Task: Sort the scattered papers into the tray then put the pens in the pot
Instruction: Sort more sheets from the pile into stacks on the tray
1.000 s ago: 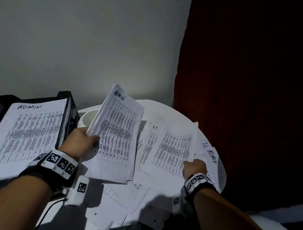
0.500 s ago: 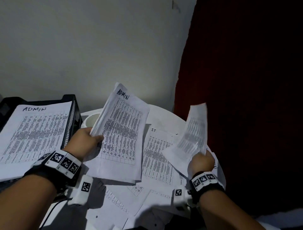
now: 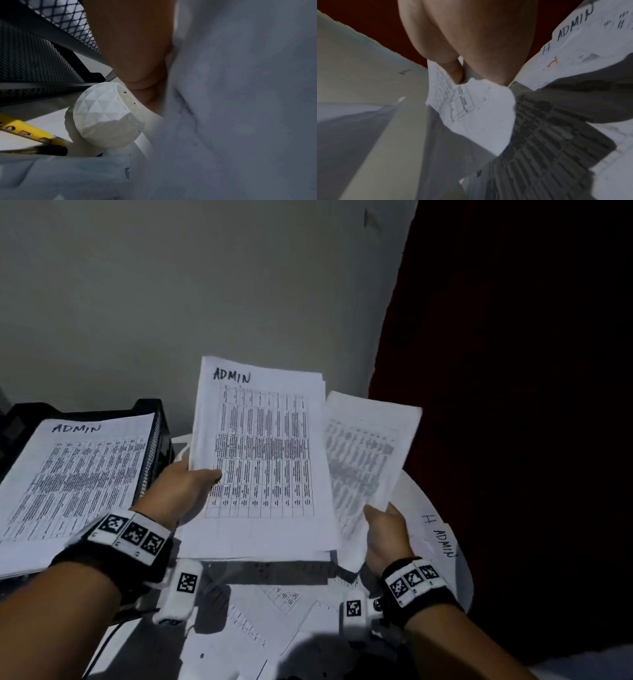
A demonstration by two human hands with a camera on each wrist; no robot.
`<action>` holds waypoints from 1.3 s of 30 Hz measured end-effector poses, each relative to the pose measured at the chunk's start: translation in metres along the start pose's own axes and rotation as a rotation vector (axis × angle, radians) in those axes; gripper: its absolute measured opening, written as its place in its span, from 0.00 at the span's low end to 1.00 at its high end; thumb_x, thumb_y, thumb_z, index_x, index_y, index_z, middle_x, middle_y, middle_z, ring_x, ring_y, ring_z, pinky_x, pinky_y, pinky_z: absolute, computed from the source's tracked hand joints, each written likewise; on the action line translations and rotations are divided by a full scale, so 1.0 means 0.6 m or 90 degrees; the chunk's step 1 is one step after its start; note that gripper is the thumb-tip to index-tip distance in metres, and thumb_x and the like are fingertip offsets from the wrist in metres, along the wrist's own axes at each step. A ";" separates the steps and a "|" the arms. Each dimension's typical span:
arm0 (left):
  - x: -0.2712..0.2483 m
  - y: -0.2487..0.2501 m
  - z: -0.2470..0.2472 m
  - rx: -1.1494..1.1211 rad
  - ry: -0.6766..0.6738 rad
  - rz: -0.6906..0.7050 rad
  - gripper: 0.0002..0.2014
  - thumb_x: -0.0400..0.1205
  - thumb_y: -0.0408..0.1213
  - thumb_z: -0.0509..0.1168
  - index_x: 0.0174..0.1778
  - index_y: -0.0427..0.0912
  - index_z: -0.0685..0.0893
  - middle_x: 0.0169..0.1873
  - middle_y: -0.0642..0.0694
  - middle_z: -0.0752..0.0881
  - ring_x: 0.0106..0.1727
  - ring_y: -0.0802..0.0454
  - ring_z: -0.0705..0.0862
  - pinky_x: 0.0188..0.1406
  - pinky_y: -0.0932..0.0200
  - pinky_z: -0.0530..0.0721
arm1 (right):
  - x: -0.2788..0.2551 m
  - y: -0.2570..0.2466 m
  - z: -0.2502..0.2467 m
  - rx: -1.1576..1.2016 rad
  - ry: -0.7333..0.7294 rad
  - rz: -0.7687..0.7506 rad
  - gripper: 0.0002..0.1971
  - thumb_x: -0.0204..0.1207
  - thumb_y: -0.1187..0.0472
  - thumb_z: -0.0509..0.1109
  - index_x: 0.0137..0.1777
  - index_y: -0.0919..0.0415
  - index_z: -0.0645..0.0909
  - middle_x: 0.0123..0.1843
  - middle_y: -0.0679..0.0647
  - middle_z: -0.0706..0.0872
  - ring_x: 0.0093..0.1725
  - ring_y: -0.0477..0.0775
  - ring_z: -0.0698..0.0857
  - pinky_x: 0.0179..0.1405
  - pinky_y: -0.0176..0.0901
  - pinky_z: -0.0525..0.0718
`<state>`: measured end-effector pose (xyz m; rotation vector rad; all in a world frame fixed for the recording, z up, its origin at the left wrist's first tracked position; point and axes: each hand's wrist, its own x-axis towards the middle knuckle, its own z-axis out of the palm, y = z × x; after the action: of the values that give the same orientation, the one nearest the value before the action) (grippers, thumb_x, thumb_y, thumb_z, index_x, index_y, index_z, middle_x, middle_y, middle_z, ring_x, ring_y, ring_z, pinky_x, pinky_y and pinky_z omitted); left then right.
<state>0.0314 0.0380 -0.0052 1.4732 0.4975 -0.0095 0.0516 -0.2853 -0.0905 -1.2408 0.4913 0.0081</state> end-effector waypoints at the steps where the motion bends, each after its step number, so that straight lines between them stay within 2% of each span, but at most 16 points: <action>1: -0.003 -0.004 0.005 -0.001 -0.014 -0.016 0.13 0.84 0.21 0.62 0.65 0.27 0.76 0.43 0.36 0.83 0.41 0.44 0.82 0.25 0.66 0.86 | -0.006 0.002 0.014 0.005 -0.044 0.021 0.16 0.86 0.71 0.63 0.68 0.62 0.86 0.59 0.65 0.93 0.59 0.70 0.91 0.62 0.71 0.87; 6: -0.015 -0.025 0.024 0.065 -0.069 -0.026 0.11 0.85 0.23 0.62 0.63 0.32 0.80 0.40 0.37 0.87 0.38 0.42 0.87 0.34 0.51 0.88 | -0.040 0.007 0.055 0.039 -0.204 0.146 0.17 0.86 0.67 0.63 0.71 0.67 0.85 0.65 0.68 0.90 0.65 0.73 0.89 0.69 0.75 0.83; 9: -0.017 -0.033 0.024 0.083 -0.083 -0.029 0.14 0.82 0.24 0.66 0.61 0.39 0.79 0.46 0.27 0.88 0.41 0.30 0.88 0.43 0.28 0.86 | -0.048 0.011 0.058 0.051 -0.283 0.200 0.21 0.86 0.53 0.68 0.72 0.65 0.86 0.71 0.68 0.87 0.70 0.71 0.87 0.75 0.73 0.79; 11: -0.012 -0.037 0.025 0.106 -0.065 -0.014 0.16 0.78 0.25 0.71 0.57 0.46 0.81 0.46 0.26 0.89 0.44 0.25 0.89 0.45 0.18 0.83 | -0.032 0.019 0.048 0.044 -0.270 0.201 0.24 0.87 0.44 0.66 0.73 0.59 0.86 0.69 0.64 0.89 0.68 0.67 0.89 0.72 0.68 0.82; 12: -0.008 -0.038 0.023 0.138 -0.058 0.005 0.16 0.77 0.25 0.72 0.56 0.46 0.83 0.44 0.29 0.90 0.44 0.27 0.90 0.44 0.23 0.86 | -0.019 0.025 0.039 0.015 -0.213 0.188 0.23 0.87 0.42 0.65 0.70 0.58 0.86 0.64 0.61 0.92 0.60 0.64 0.92 0.63 0.64 0.87; 14: -0.010 -0.035 0.021 0.270 -0.040 0.058 0.09 0.77 0.26 0.72 0.51 0.39 0.86 0.37 0.34 0.91 0.39 0.36 0.90 0.38 0.47 0.89 | 0.008 0.036 0.009 -0.152 -0.033 0.134 0.23 0.82 0.43 0.68 0.64 0.62 0.85 0.50 0.58 0.91 0.42 0.59 0.89 0.41 0.52 0.88; 15: -0.010 -0.034 0.020 0.335 -0.024 0.082 0.05 0.77 0.26 0.72 0.46 0.36 0.86 0.34 0.35 0.90 0.35 0.39 0.88 0.34 0.54 0.86 | 0.021 0.044 -0.009 -0.288 0.043 0.101 0.27 0.76 0.43 0.70 0.65 0.66 0.85 0.50 0.60 0.89 0.43 0.61 0.88 0.42 0.52 0.88; 18: -0.011 -0.034 0.013 0.431 -0.007 0.110 0.06 0.75 0.25 0.71 0.35 0.38 0.83 0.29 0.38 0.86 0.28 0.47 0.81 0.28 0.59 0.76 | 0.033 0.069 -0.052 -0.603 0.161 0.087 0.40 0.72 0.40 0.75 0.79 0.63 0.74 0.73 0.66 0.81 0.70 0.70 0.83 0.69 0.57 0.83; 21: 0.004 -0.044 -0.001 0.451 0.016 0.112 0.08 0.74 0.25 0.72 0.34 0.42 0.83 0.27 0.42 0.85 0.30 0.44 0.81 0.31 0.56 0.77 | 0.026 0.087 -0.060 -0.690 0.156 0.075 0.47 0.72 0.48 0.81 0.86 0.55 0.59 0.72 0.66 0.80 0.69 0.71 0.83 0.62 0.59 0.85; 24: 0.007 -0.044 -0.010 0.456 0.028 0.107 0.07 0.74 0.25 0.72 0.37 0.42 0.85 0.31 0.36 0.88 0.31 0.43 0.83 0.34 0.52 0.81 | 0.045 0.115 -0.068 -0.648 0.152 0.043 0.43 0.76 0.66 0.73 0.87 0.51 0.56 0.44 0.58 0.88 0.41 0.63 0.90 0.36 0.50 0.88; 25: 0.009 -0.045 -0.011 0.455 0.029 0.108 0.06 0.74 0.25 0.72 0.37 0.41 0.85 0.32 0.34 0.88 0.31 0.42 0.83 0.34 0.50 0.83 | 0.047 0.113 -0.070 -0.631 0.167 0.038 0.39 0.75 0.69 0.71 0.85 0.53 0.61 0.42 0.57 0.88 0.39 0.62 0.89 0.36 0.49 0.88; 28: 0.006 -0.040 -0.013 0.457 0.030 0.115 0.06 0.75 0.24 0.71 0.37 0.39 0.84 0.31 0.35 0.87 0.30 0.42 0.81 0.32 0.53 0.80 | 0.043 0.088 -0.074 -0.592 0.185 0.020 0.21 0.75 0.69 0.73 0.70 0.65 0.82 0.58 0.65 0.90 0.56 0.69 0.90 0.55 0.52 0.89; 31: 0.005 -0.034 -0.012 0.442 0.034 0.122 0.08 0.75 0.24 0.70 0.38 0.41 0.83 0.29 0.38 0.84 0.29 0.42 0.80 0.29 0.56 0.78 | 0.039 0.065 -0.074 -0.542 0.192 -0.016 0.08 0.77 0.72 0.69 0.54 0.63 0.82 0.58 0.67 0.89 0.52 0.67 0.88 0.53 0.51 0.86; 35: 0.001 -0.029 -0.004 0.451 0.020 0.122 0.08 0.77 0.25 0.67 0.47 0.41 0.81 0.31 0.40 0.85 0.30 0.45 0.82 0.27 0.58 0.75 | 0.037 0.041 -0.057 -0.436 0.168 -0.081 0.20 0.77 0.76 0.58 0.61 0.53 0.74 0.46 0.62 0.86 0.38 0.63 0.87 0.36 0.52 0.86; 37: 0.000 -0.029 -0.001 0.449 0.009 0.121 0.09 0.79 0.26 0.66 0.51 0.41 0.79 0.34 0.41 0.84 0.34 0.45 0.81 0.30 0.58 0.75 | 0.031 0.018 -0.043 -0.324 0.134 -0.099 0.21 0.77 0.78 0.57 0.63 0.58 0.79 0.45 0.61 0.86 0.33 0.59 0.83 0.34 0.49 0.82; 39: 0.000 -0.028 -0.001 0.431 0.007 0.124 0.09 0.80 0.27 0.66 0.52 0.42 0.78 0.35 0.39 0.84 0.35 0.44 0.81 0.34 0.55 0.78 | 0.016 -0.017 -0.030 -0.200 0.115 -0.093 0.20 0.77 0.80 0.58 0.59 0.62 0.84 0.46 0.63 0.89 0.37 0.62 0.87 0.37 0.55 0.87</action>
<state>0.0260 0.0364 -0.0210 2.1822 0.3697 -0.0174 0.0570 -0.3073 -0.0889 -1.5919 0.5692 -0.1560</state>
